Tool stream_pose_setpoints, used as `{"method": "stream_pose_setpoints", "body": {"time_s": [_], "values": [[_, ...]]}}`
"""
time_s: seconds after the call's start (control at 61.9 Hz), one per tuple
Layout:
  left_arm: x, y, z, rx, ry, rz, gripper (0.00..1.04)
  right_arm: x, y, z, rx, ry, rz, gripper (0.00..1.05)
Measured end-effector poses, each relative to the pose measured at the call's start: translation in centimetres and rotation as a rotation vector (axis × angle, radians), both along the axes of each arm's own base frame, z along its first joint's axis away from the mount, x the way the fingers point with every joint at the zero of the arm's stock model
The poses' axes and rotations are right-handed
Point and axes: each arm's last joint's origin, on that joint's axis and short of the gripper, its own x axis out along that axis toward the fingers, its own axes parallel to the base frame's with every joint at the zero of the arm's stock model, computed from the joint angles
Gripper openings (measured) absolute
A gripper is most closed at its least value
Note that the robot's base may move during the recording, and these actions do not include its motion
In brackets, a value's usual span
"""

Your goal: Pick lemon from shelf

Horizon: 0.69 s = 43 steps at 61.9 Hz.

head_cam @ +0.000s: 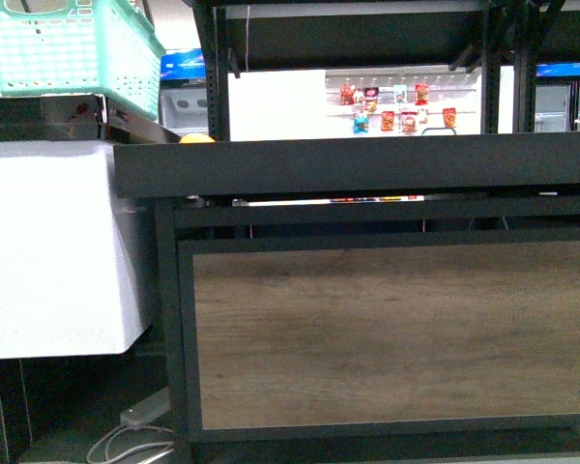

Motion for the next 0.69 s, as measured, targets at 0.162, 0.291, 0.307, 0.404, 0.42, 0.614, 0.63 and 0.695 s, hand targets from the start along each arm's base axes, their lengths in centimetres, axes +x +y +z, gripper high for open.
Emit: {"method": "stream_pose_setpoints", "body": {"time_s": [0.162,0.291,0.307,0.404,0.42,0.614,0.63,0.695], "values": [[0.00,0.00,0.00,0.000,0.000,0.000,0.97,0.00,0.00,0.00,0.000,0.000,0.000,0.97],[0.00,0.00,0.00,0.000,0.000,0.000,0.97,0.00,0.00,0.00,0.000,0.000,0.000,0.97],[0.00,0.00,0.00,0.000,0.000,0.000,0.97,0.00,0.00,0.00,0.000,0.000,0.000,0.97],[0.00,0.00,0.00,0.000,0.000,0.000,0.97,0.00,0.00,0.00,0.000,0.000,0.000,0.97],[0.00,0.00,0.00,0.000,0.000,0.000,0.97,0.00,0.00,0.00,0.000,0.000,0.000,0.97],[0.00,0.00,0.00,0.000,0.000,0.000,0.97,0.00,0.00,0.00,0.000,0.000,0.000,0.97],[0.00,0.00,0.00,0.000,0.000,0.000,0.97,0.00,0.00,0.00,0.000,0.000,0.000,0.97],[0.00,0.00,0.00,0.000,0.000,0.000,0.97,0.00,0.00,0.00,0.000,0.000,0.000,0.97]]}}
